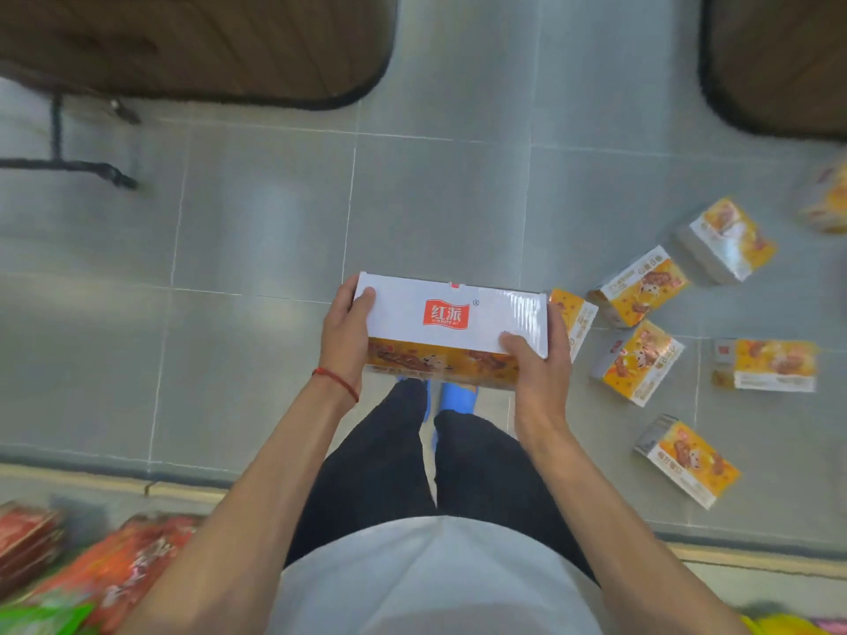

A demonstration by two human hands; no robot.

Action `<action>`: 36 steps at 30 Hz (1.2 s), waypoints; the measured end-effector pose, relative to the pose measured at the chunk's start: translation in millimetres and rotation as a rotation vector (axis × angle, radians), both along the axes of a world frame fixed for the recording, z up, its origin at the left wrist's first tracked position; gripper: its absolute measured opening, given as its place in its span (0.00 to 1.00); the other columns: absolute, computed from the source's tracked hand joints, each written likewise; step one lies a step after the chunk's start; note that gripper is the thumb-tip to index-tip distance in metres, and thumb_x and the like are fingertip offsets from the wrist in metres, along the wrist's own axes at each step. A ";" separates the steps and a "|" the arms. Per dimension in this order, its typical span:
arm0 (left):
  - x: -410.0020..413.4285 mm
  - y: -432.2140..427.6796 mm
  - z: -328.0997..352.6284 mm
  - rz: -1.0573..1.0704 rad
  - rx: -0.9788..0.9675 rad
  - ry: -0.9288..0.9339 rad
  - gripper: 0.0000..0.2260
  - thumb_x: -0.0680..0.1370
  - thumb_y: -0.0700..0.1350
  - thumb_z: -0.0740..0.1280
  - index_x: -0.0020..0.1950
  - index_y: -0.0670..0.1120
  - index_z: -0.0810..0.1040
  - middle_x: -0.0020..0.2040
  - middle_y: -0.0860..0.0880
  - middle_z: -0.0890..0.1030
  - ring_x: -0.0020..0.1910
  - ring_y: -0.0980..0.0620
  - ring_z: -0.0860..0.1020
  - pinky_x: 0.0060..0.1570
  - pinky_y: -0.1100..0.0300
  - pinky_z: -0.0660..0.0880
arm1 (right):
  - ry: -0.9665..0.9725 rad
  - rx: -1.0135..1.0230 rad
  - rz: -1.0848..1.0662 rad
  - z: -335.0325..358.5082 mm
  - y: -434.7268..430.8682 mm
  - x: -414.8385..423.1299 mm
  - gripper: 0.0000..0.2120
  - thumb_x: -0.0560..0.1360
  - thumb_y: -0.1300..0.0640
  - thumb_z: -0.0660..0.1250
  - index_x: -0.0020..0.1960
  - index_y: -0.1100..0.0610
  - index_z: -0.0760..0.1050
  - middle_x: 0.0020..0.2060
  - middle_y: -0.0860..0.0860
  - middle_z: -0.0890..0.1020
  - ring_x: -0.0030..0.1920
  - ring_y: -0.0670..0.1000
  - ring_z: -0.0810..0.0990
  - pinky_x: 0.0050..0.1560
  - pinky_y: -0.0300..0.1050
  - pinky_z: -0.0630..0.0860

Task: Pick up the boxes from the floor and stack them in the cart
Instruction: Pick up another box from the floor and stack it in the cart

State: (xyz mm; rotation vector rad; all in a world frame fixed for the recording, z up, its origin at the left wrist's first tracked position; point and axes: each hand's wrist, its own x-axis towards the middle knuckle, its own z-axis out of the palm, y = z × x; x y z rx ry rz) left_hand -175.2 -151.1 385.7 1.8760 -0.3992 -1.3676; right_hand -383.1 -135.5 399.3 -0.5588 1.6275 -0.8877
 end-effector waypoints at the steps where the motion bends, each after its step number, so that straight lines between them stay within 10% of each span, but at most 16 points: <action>1: 2.7 4.7 8.8 0.036 -0.021 -0.006 0.12 0.83 0.47 0.61 0.66 0.54 0.75 0.65 0.49 0.79 0.64 0.47 0.78 0.62 0.47 0.76 | -0.016 -0.020 0.045 6.4 -0.9 0.7 0.32 0.74 0.59 0.70 0.75 0.47 0.68 0.62 0.39 0.78 0.59 0.36 0.78 0.45 0.28 0.77; 5: 18.9 29.4 41.4 0.176 -0.105 -0.033 0.14 0.82 0.45 0.62 0.67 0.50 0.76 0.65 0.47 0.79 0.61 0.48 0.78 0.60 0.51 0.76 | -0.020 -0.088 0.225 31.8 -3.5 7.4 0.30 0.78 0.69 0.68 0.76 0.51 0.66 0.58 0.35 0.75 0.52 0.26 0.76 0.44 0.24 0.74; 12: 49.1 74.5 81.8 0.438 -0.213 -0.043 0.13 0.82 0.40 0.63 0.66 0.50 0.74 0.55 0.55 0.81 0.49 0.59 0.80 0.44 0.66 0.77 | -0.071 -0.109 0.480 67.0 -16.1 55.4 0.38 0.70 0.56 0.69 0.79 0.44 0.64 0.70 0.45 0.76 0.68 0.47 0.76 0.58 0.39 0.75; 17: 89.2 94.7 92.4 0.582 -0.253 -0.058 0.15 0.81 0.41 0.64 0.67 0.53 0.74 0.57 0.53 0.80 0.55 0.52 0.78 0.48 0.59 0.76 | -0.039 -0.122 0.620 79.9 -29.3 113.4 0.36 0.68 0.56 0.69 0.76 0.45 0.67 0.68 0.48 0.78 0.68 0.51 0.77 0.63 0.47 0.77; 26: 216.3 117.7 97.4 0.707 -0.273 -0.061 0.16 0.82 0.40 0.63 0.69 0.51 0.73 0.58 0.53 0.79 0.53 0.55 0.79 0.42 0.68 0.76 | -0.062 -0.143 0.727 83.6 -32.1 261.4 0.27 0.77 0.65 0.70 0.72 0.52 0.69 0.64 0.51 0.80 0.64 0.52 0.79 0.42 0.33 0.79; 33: 350.2 132.0 115.9 0.684 -0.315 -0.117 0.17 0.78 0.42 0.67 0.66 0.51 0.75 0.61 0.51 0.80 0.55 0.54 0.78 0.50 0.63 0.74 | -0.056 -0.132 0.733 85.4 -16.5 389.6 0.27 0.78 0.58 0.72 0.73 0.45 0.66 0.64 0.46 0.77 0.64 0.52 0.79 0.61 0.57 0.82; 36: 401.9 127.9 120.1 0.704 -0.335 -0.134 0.16 0.78 0.40 0.67 0.65 0.50 0.76 0.59 0.52 0.80 0.53 0.56 0.79 0.48 0.66 0.75 | -0.093 -0.130 0.719 94.4 -16.6 445.3 0.26 0.79 0.58 0.72 0.73 0.47 0.64 0.63 0.46 0.77 0.59 0.49 0.81 0.45 0.41 0.84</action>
